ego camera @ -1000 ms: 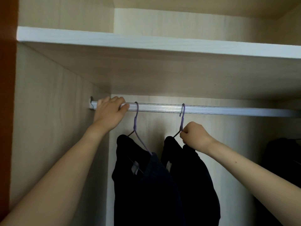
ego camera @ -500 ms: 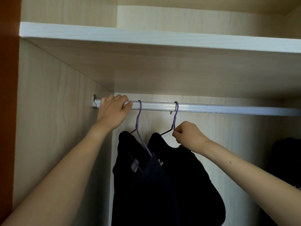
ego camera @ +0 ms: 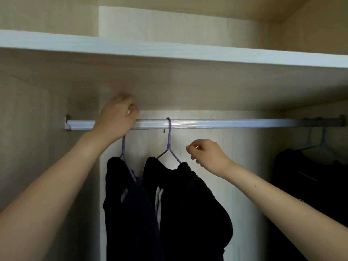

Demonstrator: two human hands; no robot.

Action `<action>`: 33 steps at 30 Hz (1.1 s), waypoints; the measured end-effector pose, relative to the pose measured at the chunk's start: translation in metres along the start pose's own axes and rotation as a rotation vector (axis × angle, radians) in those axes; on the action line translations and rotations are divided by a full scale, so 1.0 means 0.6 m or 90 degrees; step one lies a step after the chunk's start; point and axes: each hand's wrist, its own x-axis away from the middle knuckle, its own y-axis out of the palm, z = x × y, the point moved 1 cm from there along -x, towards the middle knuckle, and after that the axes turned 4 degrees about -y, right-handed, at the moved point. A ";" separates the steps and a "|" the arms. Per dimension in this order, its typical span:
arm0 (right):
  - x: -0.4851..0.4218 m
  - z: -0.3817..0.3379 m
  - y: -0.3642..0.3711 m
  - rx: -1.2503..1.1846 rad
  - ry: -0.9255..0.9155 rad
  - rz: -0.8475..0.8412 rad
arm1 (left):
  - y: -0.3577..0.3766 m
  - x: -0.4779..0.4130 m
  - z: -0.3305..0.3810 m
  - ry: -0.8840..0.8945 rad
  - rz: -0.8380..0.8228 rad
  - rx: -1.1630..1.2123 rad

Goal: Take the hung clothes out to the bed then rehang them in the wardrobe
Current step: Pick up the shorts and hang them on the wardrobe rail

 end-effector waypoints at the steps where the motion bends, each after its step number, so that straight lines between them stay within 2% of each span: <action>1: 0.005 0.015 -0.015 0.000 0.010 0.021 | 0.009 -0.009 0.026 0.017 -0.018 0.021; 9: 0.056 0.168 -0.200 0.132 0.125 0.251 | 0.125 -0.047 0.206 0.095 -0.135 0.119; 15: 0.079 0.281 -0.337 0.280 0.229 0.363 | 0.206 -0.054 0.231 0.113 -0.225 -0.008; 18: 0.073 0.318 -0.366 0.399 0.293 0.404 | 0.230 -0.057 0.221 0.153 -0.195 -0.074; 21: 0.064 0.344 -0.370 0.520 0.368 0.382 | 0.241 -0.059 0.209 0.162 -0.164 -0.060; 25: 0.054 0.372 -0.366 0.487 0.413 0.301 | 0.241 -0.055 0.212 0.181 -0.146 -0.058; 33: 0.036 0.324 -0.274 0.319 0.242 0.242 | 0.228 -0.041 0.233 0.160 -0.122 -0.103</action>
